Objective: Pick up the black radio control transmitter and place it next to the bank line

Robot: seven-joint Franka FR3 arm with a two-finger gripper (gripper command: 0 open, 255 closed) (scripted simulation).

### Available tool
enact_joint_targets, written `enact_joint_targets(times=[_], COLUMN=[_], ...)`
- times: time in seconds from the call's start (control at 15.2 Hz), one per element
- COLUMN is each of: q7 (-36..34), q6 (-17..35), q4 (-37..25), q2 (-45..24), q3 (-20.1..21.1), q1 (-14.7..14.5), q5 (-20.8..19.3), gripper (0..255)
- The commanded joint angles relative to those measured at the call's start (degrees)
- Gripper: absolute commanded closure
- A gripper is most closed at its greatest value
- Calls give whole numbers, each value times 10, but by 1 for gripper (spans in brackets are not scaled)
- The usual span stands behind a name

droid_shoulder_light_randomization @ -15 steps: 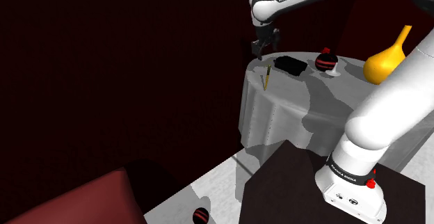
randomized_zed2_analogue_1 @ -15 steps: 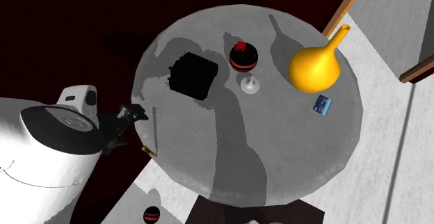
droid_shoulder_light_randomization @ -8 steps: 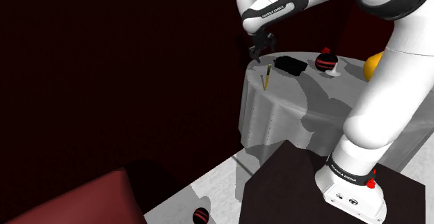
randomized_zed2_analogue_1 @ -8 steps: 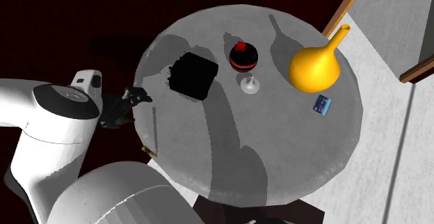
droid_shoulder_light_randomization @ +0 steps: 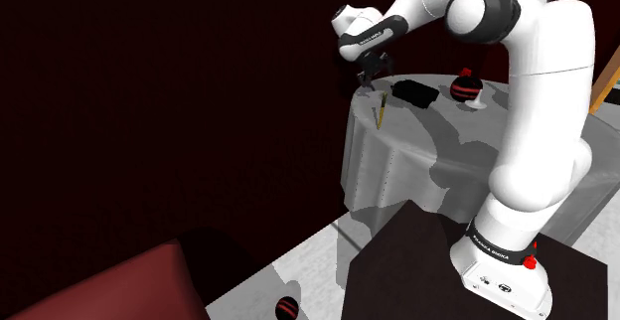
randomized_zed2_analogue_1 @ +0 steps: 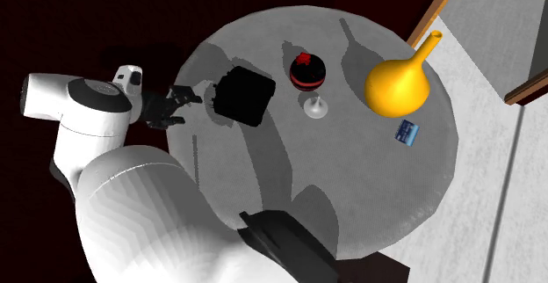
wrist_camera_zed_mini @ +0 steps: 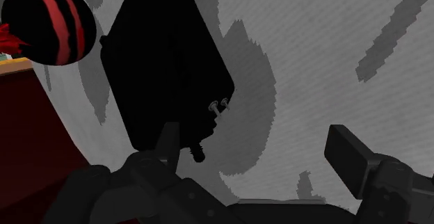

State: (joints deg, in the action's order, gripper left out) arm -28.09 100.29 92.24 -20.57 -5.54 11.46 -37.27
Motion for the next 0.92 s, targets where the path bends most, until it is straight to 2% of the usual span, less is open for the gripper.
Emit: enact_joint_targets(times=[0.0,0.46,0.53,0.86], q7=[-10,-6,-4,-13], q6=[-11,-74,-79,-45], q4=[-44,-262,-278,-241], q2=[-44,-220,-232,-224], q3=[-11,-55,-58,-61], q1=[4,29,32,44], q5=[-13,-38,-39,-44], gripper=[0,0,0,0])
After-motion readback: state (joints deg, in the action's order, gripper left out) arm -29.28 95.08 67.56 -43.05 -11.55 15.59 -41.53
